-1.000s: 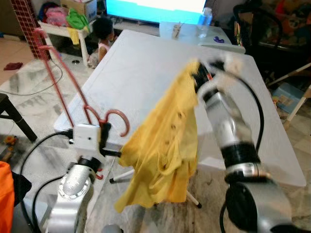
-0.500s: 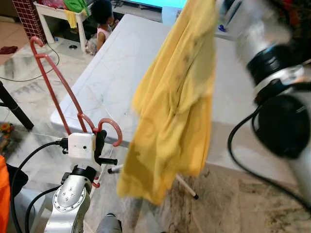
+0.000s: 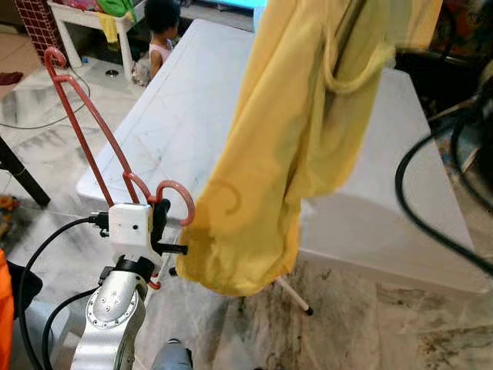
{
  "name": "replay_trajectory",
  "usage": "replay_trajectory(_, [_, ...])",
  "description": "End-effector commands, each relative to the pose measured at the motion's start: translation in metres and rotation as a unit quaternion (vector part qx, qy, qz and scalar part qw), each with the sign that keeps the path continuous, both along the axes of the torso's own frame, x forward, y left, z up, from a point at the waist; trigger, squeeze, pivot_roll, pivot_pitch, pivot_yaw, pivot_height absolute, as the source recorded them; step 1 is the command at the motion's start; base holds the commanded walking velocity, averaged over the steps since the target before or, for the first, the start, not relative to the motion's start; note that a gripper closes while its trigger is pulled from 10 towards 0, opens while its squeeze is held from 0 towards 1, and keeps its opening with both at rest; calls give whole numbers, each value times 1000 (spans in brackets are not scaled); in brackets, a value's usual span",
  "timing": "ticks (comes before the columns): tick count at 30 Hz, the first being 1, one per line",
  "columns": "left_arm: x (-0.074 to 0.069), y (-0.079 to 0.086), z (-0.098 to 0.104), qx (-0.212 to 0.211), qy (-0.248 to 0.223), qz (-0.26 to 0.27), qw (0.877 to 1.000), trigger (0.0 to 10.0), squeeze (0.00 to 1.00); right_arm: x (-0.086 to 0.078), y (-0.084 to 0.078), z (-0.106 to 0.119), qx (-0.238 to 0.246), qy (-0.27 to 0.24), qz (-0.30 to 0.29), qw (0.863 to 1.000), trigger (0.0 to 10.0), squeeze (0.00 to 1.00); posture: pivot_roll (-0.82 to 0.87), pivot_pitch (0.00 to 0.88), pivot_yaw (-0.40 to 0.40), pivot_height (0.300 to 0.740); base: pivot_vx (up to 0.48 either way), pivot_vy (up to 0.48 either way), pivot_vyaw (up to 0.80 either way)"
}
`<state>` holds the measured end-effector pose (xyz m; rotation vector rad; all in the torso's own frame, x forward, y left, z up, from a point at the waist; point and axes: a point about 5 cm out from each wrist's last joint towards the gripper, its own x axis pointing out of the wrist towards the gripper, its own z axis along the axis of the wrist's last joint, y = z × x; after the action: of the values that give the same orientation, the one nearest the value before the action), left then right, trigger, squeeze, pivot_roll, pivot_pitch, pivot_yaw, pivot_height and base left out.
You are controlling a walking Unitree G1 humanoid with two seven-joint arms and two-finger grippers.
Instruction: Hang hanger
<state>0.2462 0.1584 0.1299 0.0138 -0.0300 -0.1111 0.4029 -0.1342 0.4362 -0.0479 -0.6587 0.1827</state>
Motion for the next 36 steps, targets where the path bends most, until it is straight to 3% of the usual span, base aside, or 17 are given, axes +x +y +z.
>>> replay_trajectory(1, [-2,-3,-3,2,5,-3,1000,10000,0,12,2,-39,-43,61,0,997,0,0,389,121,-152,740,0,0,0])
replay_trajectory(2, [-2,-3,-3,2,5,-3,1000,10000,0,12,2,-39,-43,61,0,997,0,0,389,121,-152,740,0,0,0])
replay_trajectory(3, [-2,-3,-3,2,5,-3,1000,10000,0,19,4,-77,-63,114,11,991,0,0,388,125,-149,740,0,0,0])
replay_trajectory(4, [-2,-3,-3,2,5,-3,1000,10000,0,21,5,-97,-70,141,17,987,0,0,388,125,-149,740,0,0,0])
replay_trajectory(8, [-2,-2,-3,1,6,-5,1000,10000,0,23,10,-150,-98,210,43,972,0,0,383,131,-146,740,0,0,0])
replay_trajectory(12, [-1,-4,-3,1,7,-7,1000,10000,0,22,12,-159,-97,224,58,968,0,0,370,135,-144,740,0,0,0])
replay_trajectory(13, [-1,-5,-3,0,7,-10,1000,10000,0,22,13,-163,-93,232,67,966,4275,0,367,137,-147,740,0,0,0])
replay_trajectory(14, [-1,-6,-3,-1,7,-11,1000,10000,0,21,14,-166,-98,237,72,964,7216,0,365,138,-148,740,0,0,0])
replay_trajectory(16, [-1,-6,-4,-3,7,-10,1000,10000,0,20,17,-176,-115,256,87,956,10000,0,364,139,-151,740,0,0,0])
replay_trajectory(17, [-1,-7,-5,-4,7,-9,1000,10000,0,19,19,-185,-127,274,102,948,10000,1000,363,139,-153,740,0,0,0])
replay_trajectory(22, [-1,-7,-6,-7,8,-7,1000,10000,0,14,21,-205,-226,298,128,919,10000,1000,359,141,-155,740,0,0,0])
replay_trajectory(25, [-1,-7,-7,-8,10,-9,1000,10000,0,12,15,-207,-257,298,153,906,10000,1000,350,141,-153,740,0,0,0])
replay_trajectory(27, [0,-8,-8,-9,11,-10,1000,10000,0,11,13,-205,-257,296,154,907,10000,1000,346,140,-154,740,0,0,0])
replay_trajectory(29, [1,-10,-8,-10,12,-18,1000,10000,0,13,3,-199,-200,287,149,925,10000,1000,341,140,-154,740,0,0,0])
replay_trajectory(36, [3,-10,-8,-11,11,-22,1000,10000,0,10,-15,-203,-125,278,153,940,10000,1000,318,141,-145,740,0,0,0])
